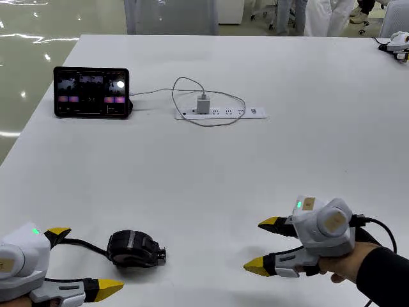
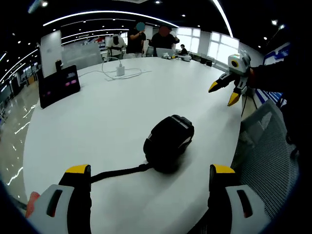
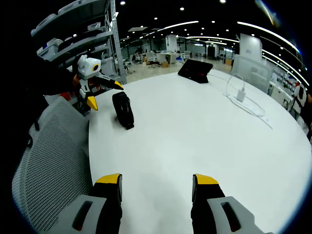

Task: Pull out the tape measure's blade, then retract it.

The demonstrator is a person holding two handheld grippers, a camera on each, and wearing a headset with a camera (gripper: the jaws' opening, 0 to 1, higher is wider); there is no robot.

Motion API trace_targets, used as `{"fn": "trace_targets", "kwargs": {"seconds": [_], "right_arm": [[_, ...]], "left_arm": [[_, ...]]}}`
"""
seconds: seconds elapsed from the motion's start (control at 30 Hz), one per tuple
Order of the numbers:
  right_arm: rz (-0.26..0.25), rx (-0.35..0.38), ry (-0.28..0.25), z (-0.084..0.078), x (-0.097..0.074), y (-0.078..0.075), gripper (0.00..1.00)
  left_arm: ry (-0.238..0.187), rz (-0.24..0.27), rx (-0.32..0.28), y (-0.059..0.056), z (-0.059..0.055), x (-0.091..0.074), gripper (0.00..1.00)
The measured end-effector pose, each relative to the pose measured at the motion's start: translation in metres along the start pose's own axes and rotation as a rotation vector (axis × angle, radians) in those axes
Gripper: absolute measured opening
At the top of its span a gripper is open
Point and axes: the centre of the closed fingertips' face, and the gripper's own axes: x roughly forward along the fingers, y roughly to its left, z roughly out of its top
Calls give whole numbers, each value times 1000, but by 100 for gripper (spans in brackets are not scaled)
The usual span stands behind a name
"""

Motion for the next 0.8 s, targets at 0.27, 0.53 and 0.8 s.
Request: {"fn": "trace_targets", "kwargs": {"seconds": [0.27,0.53,0.8], "right_arm": [[-79,-8,48,-32,-22,-18,66],[-121,11,53,-52,-42,-26,74],[-146,50,45,-65,-52,-26,78]], "left_arm": [[-2,-22,-29,4,-5,-15,99],[-2,-10,-67,16,-9,-26,99],[2,22,-40,24,-12,-29,99]]}}
